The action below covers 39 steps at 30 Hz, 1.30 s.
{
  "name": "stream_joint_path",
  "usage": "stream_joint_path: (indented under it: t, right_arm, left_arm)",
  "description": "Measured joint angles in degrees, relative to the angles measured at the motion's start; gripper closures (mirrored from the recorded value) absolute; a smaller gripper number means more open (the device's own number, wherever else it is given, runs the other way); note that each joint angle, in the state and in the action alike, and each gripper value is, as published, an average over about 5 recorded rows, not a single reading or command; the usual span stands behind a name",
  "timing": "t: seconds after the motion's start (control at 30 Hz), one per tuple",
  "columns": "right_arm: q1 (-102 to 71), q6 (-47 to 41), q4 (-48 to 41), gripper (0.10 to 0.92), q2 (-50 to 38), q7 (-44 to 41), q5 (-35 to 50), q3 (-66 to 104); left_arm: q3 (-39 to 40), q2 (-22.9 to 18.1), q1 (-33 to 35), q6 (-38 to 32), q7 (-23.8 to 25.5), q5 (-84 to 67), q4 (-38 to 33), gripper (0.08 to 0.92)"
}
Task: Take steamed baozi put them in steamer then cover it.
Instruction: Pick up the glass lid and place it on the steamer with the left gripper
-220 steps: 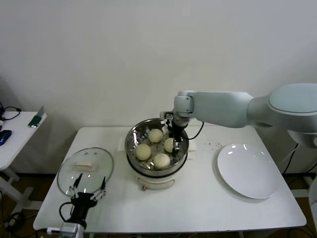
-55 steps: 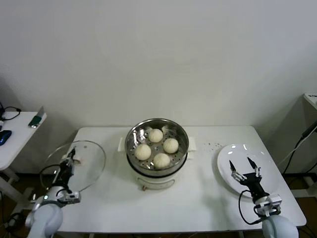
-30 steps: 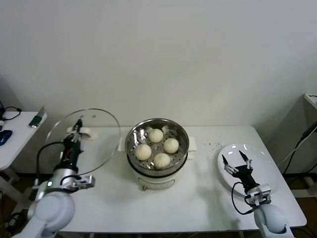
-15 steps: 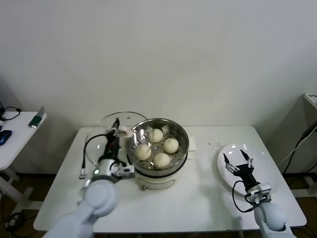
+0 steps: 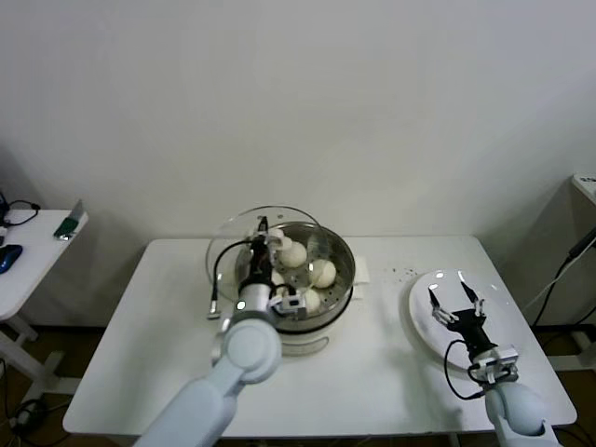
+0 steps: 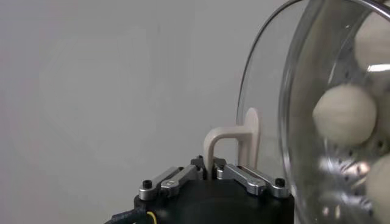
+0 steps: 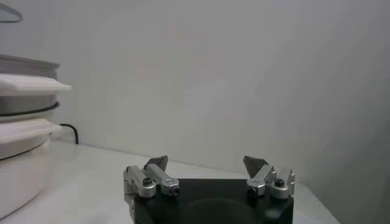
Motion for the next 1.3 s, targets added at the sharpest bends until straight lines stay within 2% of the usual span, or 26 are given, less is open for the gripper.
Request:
stream_joint_path:
  t: [0.2,0.43,1.3]
  right_arm:
    - [0.0,0.1,-0.3,0.203,-0.6,-0.1,0.1,0.4]
    - [0.2,0.1,-0.4,0.203,-0.8,-0.3,0.1,0.5]
    - [0.5,0.2,-0.9,0.203,-0.9,-0.7,-0.1,0.5]
  left_arm:
    - [1.8,-3.9,-1.0,0.0,0.4,1.3,2.8,0.846]
    - [3.0,-6.3,-1.2,0.0,0.7,2.4,5.4,0.846]
    - [4.2,-6.7,-2.1,-0.1,0.5,3.3,10.0,0.846]
